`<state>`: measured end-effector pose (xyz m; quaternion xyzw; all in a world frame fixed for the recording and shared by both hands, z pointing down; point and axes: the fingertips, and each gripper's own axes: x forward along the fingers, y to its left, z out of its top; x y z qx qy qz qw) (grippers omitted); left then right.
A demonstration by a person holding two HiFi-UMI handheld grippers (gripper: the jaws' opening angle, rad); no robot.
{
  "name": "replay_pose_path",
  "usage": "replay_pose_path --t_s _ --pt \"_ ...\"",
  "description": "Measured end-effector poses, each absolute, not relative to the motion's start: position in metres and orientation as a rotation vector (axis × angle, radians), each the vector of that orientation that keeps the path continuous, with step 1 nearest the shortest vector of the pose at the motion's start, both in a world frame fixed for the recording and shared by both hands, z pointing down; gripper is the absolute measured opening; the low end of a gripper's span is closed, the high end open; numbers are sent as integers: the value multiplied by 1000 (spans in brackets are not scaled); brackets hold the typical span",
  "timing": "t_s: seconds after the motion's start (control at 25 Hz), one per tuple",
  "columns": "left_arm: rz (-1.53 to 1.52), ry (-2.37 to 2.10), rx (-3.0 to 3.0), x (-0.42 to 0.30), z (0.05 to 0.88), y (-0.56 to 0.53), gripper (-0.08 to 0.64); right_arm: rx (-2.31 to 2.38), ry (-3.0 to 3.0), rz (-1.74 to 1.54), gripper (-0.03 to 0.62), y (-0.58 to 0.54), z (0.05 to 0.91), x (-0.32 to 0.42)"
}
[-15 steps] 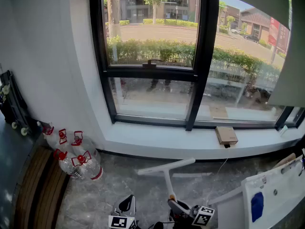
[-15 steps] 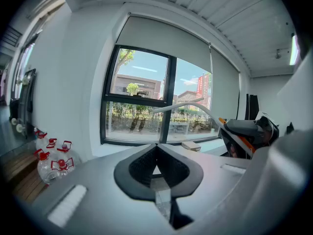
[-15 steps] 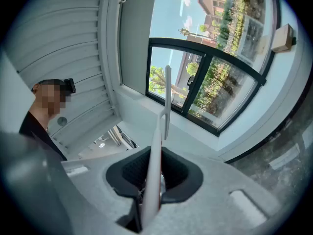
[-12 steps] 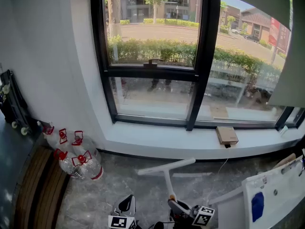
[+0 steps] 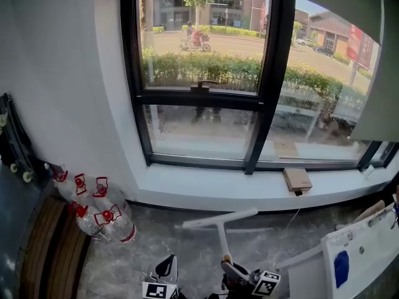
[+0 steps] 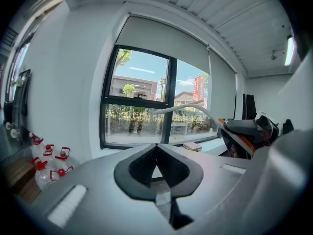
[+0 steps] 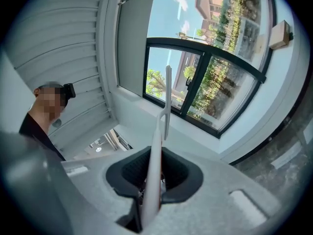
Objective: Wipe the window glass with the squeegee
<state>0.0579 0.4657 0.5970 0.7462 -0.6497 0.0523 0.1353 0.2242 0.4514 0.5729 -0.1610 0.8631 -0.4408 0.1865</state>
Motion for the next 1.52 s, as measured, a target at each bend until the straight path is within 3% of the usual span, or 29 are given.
replay_pose_path --t_s 0.76,1.12,1.52 --pt "75 -2038 2141 -146 569 430 17 -487 2444 -1150 43 393 532 51" --pt "102 -2121 2020 -184 572 408 17 -484 2426 -1213 43 335 546 28" --pt "170 -2215 1982 -186 561 269 17 -430 2409 -1231 43 194 558 24"
